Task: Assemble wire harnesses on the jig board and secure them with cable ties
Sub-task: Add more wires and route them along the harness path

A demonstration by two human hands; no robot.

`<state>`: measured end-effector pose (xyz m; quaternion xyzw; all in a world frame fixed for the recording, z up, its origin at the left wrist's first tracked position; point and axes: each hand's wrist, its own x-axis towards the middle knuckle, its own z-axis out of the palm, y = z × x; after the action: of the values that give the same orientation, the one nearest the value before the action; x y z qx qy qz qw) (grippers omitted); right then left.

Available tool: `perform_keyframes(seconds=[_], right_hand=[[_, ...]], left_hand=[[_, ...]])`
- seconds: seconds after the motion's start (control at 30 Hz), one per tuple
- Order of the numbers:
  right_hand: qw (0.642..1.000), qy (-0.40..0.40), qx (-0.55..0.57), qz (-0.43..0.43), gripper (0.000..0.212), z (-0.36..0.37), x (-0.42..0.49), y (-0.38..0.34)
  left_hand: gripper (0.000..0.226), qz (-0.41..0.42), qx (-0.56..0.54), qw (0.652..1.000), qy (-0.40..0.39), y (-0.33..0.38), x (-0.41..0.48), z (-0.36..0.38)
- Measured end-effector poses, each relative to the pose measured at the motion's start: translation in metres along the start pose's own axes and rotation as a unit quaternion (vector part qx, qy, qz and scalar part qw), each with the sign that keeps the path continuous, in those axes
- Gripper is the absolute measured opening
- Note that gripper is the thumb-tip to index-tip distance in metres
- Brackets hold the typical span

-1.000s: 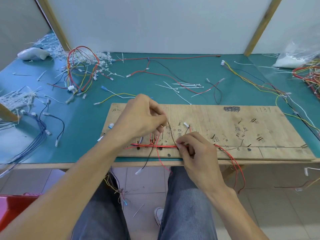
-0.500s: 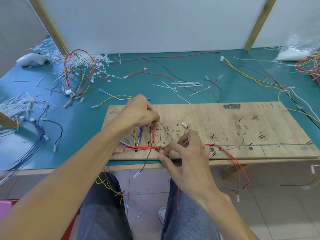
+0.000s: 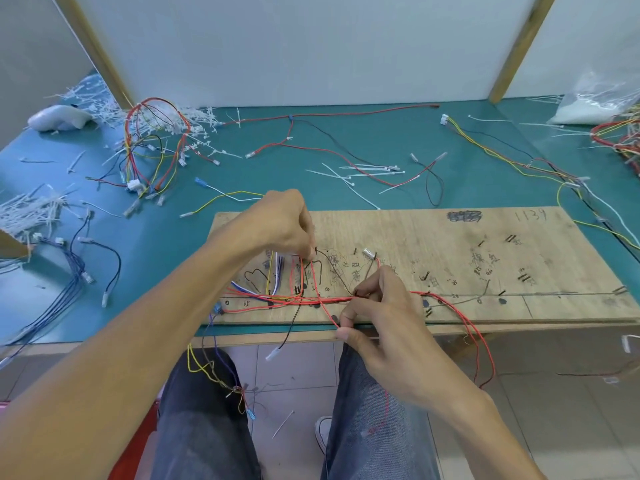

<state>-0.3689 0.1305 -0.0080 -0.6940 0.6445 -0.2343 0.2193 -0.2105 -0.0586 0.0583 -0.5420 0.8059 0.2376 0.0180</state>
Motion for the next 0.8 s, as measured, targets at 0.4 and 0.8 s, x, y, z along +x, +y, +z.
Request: perform_keyframes(seconds=[0.4, 0.8], right_hand=[[0.998, -0.039, 0.023, -0.033, 0.012, -0.011, 0.0, 0.008], [0.998, -0.025, 0.038, -0.033, 0.013, -0.006, -0.001, 0.014]], left_hand=[[0.017, 0.125, 0.072, 0.989, 0.013, -0.014, -0.009, -0.007], [0.015, 0.124, 0.001, 0.982, 0.143, -0.038, -0.032, 0.018]])
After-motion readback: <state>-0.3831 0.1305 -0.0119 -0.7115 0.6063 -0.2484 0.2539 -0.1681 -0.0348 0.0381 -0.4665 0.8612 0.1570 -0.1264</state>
